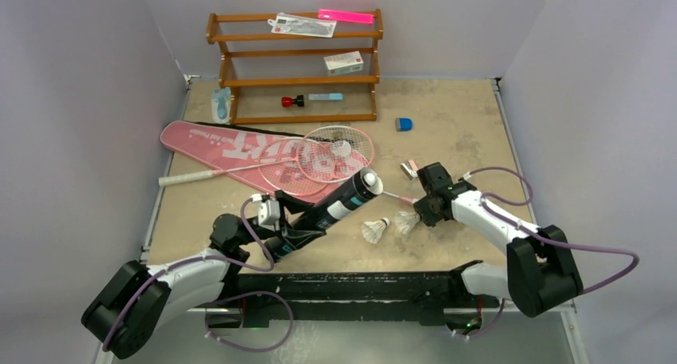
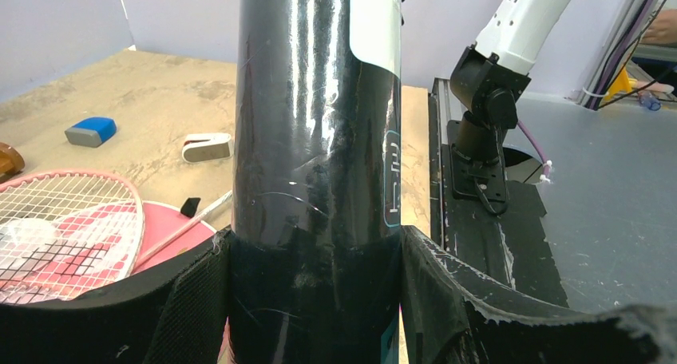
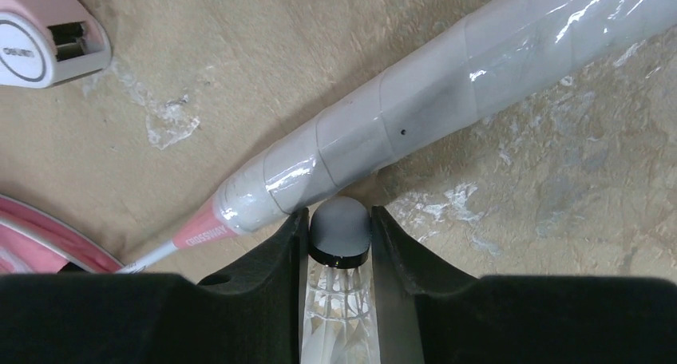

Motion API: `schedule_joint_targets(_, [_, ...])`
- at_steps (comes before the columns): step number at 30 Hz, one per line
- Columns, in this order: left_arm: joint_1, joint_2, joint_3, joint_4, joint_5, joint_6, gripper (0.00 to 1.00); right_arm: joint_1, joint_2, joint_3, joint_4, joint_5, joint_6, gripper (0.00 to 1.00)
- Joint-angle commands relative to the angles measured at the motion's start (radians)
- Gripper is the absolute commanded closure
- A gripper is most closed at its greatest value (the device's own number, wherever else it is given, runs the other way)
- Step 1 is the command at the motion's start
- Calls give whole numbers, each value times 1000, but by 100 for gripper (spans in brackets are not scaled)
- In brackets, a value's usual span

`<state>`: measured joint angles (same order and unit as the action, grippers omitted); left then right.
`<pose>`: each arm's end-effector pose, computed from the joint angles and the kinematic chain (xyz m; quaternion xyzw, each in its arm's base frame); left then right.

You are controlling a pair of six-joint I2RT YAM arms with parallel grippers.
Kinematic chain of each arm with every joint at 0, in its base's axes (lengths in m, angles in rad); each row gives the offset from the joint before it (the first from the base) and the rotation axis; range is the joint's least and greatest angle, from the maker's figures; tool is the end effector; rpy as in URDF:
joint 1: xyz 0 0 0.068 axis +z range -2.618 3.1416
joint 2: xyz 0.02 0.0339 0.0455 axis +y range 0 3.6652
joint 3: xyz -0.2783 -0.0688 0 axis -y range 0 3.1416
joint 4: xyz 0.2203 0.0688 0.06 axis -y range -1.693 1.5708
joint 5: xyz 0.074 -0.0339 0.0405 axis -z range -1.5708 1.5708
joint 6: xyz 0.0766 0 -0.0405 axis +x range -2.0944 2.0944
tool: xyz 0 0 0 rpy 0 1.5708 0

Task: Pack up the badminton gear
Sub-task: Pick up the shuttlecock at the center of the board, then place the shuttlecock at the center of the board.

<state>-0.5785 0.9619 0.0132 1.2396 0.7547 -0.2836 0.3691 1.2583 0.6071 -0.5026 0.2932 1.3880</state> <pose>0.1072 -0.1327 0.2349 0.3739 0.5057 -0.5115 0.5855 0.1998 0.0536 0.1578 0.4984 0.8302 0.0664 0.2407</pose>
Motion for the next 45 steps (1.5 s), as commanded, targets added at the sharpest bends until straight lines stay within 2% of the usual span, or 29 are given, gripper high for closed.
schedule_joint_targets(1, [-3,-3,18,44,-4,22,53,-9,-40,64,-33,26,-75,71])
schedule_joint_targets(5, [-4,2,22,40,-5,27,53,-9,-116,106,-47,65,-204,71])
schedule_joint_targets(11, [-4,13,34,34,6,27,53,-9,-264,95,140,31,-633,69])
schedule_joint_targets(15, [-4,3,31,13,9,27,53,-9,-368,-26,347,-198,-841,67])
schedule_joint_targets(18, [-4,-12,26,-6,8,30,53,-9,-378,-69,396,-303,-850,66])
schedule_joint_targets(24, [-3,-39,26,-46,9,27,53,-7,-275,-5,185,-287,-804,66])
schedule_joint_targets(29, [-3,-39,31,-55,5,32,53,-7,-225,37,-6,-166,-526,66])
schedule_joint_targets(31, [-3,-32,31,-43,5,32,53,7,-246,8,-2,-164,-422,65])
schedule_joint_targets(36, [-3,3,33,2,14,25,53,28,-256,-31,-69,-32,-163,63])
schedule_joint_targets(41, [-4,16,31,27,28,16,53,35,-121,10,-162,-13,-57,64])
schedule_joint_targets(45, [-4,17,23,41,20,17,53,74,-46,16,-108,-14,-95,65])
